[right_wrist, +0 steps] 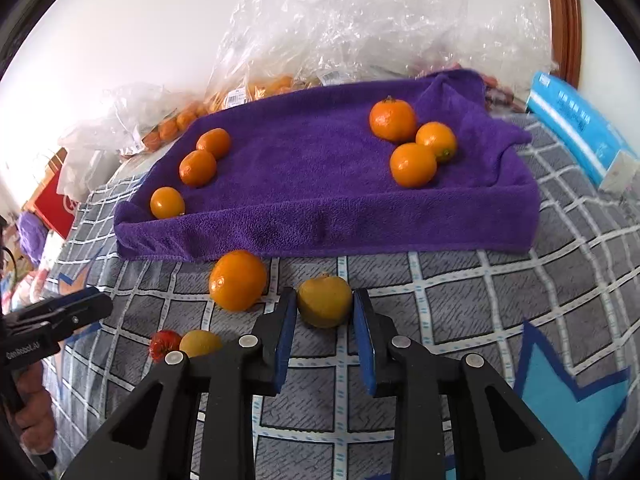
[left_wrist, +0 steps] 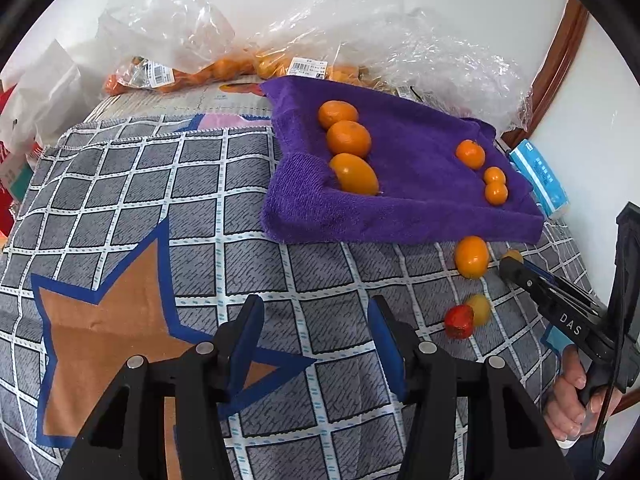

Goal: Organize fruits
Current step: 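Lower the right gripper onto the yellow-green fruit and close it, then lower the left gripper onto the small red fruit and close it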

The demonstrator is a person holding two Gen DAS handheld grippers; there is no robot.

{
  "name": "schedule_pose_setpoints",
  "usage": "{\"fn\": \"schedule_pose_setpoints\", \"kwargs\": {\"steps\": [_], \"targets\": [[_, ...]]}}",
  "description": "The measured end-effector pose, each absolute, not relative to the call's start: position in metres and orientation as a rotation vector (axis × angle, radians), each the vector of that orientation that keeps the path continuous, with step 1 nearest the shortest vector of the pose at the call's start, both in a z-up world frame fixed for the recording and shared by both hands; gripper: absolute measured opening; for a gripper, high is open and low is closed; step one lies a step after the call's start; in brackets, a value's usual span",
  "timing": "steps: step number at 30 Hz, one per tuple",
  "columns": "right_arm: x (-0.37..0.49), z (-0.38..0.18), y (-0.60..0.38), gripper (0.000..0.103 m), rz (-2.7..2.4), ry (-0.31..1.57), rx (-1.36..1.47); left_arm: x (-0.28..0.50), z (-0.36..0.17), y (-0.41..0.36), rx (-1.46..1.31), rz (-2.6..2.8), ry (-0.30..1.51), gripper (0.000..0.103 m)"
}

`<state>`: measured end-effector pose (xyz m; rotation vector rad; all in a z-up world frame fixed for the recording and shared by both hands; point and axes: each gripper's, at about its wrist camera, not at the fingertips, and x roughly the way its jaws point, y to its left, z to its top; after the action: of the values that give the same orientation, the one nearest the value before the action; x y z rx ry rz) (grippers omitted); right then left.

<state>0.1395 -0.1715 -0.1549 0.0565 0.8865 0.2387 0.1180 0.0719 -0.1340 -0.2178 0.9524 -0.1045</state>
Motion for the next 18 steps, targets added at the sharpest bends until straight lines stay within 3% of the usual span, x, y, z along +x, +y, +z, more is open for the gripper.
{"fn": "schedule_pose_setpoints", "kwargs": {"steps": [15,18], "targets": [[0.099,-0.143,-0.245,0.028,0.120,0.846,0.080,0.107,-0.123,-0.011,-0.095,-0.248,0.911,0.051],[0.094,-0.144,-0.254,0.028,0.114,0.846,0.101,0.111,-0.130,-0.011,-0.120,-0.240,0.936,0.047]]}}
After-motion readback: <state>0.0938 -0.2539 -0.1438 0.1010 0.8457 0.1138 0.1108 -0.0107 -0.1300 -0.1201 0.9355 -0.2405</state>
